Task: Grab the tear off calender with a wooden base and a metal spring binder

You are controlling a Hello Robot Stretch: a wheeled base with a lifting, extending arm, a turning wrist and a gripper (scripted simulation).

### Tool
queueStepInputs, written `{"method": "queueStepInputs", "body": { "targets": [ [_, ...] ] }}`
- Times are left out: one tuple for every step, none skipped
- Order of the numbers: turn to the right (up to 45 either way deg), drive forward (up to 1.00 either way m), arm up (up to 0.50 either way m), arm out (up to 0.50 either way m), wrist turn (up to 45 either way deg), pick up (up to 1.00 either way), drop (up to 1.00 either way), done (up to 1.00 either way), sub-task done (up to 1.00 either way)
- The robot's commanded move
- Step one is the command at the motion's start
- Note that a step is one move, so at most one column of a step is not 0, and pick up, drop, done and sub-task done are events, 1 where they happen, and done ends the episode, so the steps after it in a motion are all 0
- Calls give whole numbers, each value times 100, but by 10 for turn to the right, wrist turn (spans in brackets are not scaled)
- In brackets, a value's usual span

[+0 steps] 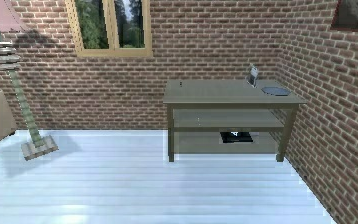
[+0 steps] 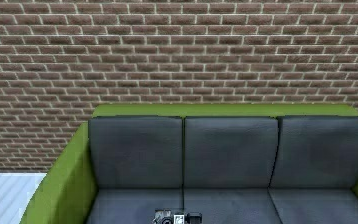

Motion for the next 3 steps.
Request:
{"method": "queueStepInputs", "body": {
  "targets": [
    [0, 0, 0, 0, 450, 0, 0, 0, 0],
    [0, 0, 0, 0, 450, 0, 0, 0, 0],
    [0, 0, 0, 0, 360, 0, 0, 0, 0]
  ]
}}
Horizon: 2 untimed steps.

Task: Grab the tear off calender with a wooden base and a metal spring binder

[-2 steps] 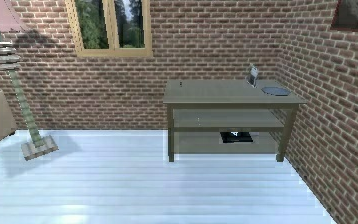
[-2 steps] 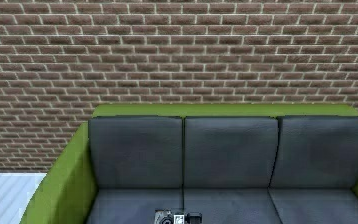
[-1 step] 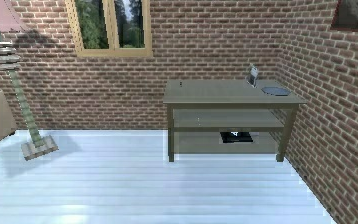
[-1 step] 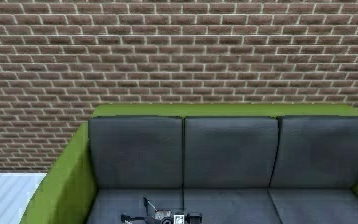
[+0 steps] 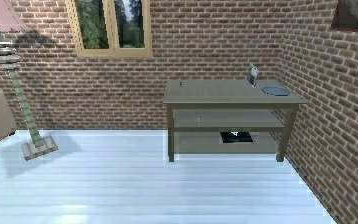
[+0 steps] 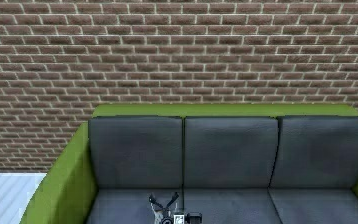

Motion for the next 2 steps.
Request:
{"method": "queueStepInputs", "body": {
  "targets": [
    [0, 0, -30, 0, 0, 0, 0, 0, 0],
    [0, 0, 0, 0, 0, 100, 0, 0, 0]
  ]
}}
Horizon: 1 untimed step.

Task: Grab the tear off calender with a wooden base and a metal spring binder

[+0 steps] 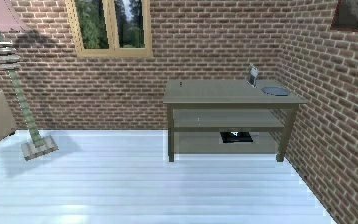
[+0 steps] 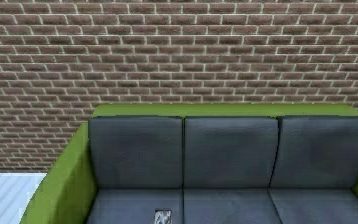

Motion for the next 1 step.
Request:
{"method": "queueStepInputs", "body": {
  "targets": [
    [0, 0, 10, 0, 0, 0, 0, 0, 0]
  ]
}}
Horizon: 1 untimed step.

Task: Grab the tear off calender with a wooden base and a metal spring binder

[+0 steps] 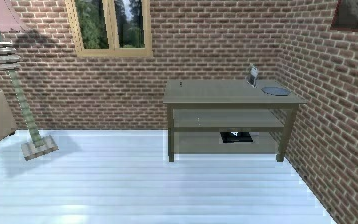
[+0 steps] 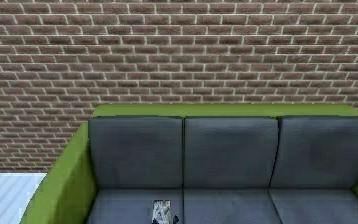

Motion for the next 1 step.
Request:
{"method": "queueStepInputs", "body": {
  "targets": [
    [0, 0, 0, 0, 0, 0, 0, 100, 0]
  ]
}}
